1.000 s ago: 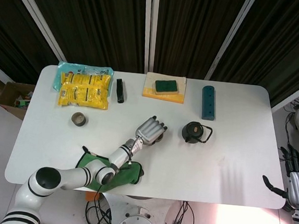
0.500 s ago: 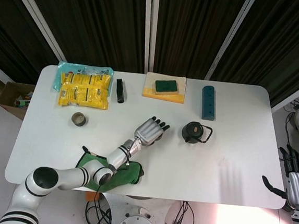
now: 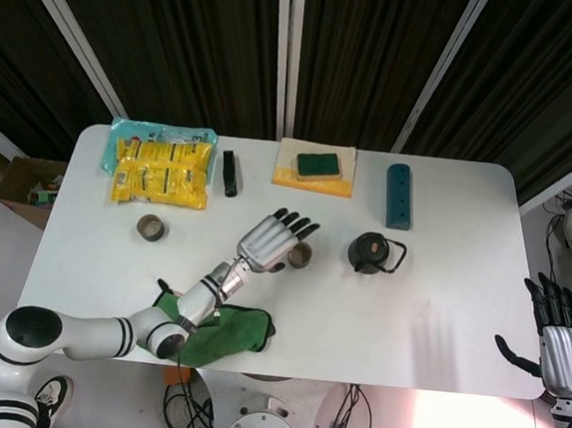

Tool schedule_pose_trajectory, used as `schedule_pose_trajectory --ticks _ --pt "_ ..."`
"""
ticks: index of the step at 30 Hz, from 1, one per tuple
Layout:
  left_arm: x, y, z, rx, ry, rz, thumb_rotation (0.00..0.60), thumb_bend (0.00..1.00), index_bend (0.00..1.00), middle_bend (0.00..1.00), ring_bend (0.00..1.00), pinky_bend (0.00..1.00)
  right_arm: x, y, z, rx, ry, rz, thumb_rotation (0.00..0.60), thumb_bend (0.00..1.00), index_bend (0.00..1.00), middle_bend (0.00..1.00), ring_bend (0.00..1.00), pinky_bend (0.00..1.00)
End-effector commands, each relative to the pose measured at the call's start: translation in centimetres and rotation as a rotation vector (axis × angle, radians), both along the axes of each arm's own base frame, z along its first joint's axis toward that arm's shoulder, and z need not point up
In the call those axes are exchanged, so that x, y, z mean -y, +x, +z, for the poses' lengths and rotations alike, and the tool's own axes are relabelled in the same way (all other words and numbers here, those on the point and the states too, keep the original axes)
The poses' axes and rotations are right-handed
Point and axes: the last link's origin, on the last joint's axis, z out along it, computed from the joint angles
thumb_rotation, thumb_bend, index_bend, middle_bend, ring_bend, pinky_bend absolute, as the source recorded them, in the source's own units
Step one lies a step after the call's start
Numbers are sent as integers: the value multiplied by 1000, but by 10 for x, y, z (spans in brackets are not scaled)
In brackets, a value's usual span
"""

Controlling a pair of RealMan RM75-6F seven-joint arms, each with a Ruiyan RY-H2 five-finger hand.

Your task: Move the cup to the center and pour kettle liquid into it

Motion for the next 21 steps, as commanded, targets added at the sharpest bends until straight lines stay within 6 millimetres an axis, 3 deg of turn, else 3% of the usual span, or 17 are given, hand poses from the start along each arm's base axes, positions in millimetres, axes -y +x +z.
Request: schedule_pose_trajectory --ticks 1,5,11,15,21 --pt "13 -45 69 32 140 55 600 157 110 155 164 225 5 6 -6 -26 23 24 504 176 0 0 0 0" --pt "31 -94 114 42 231 131 600 157 110 154 153 225 16 16 -9 -69 41 64 505 179 0 0 0 0" --pt "68 -176 160 14 324 254 600 150 110 154 148 225 63 27 -19 -260 103 127 505 176 0 0 0 0" --pt "93 -211 175 54 357 333 600 134 111 153 148 225 97 37 -30 -362 137 161 504 176 0 0 0 0" --pt "124 -245 178 120 388 419 600 124 111 153 148 226 142 55 -57 -578 213 240 505 176 0 0 0 0"
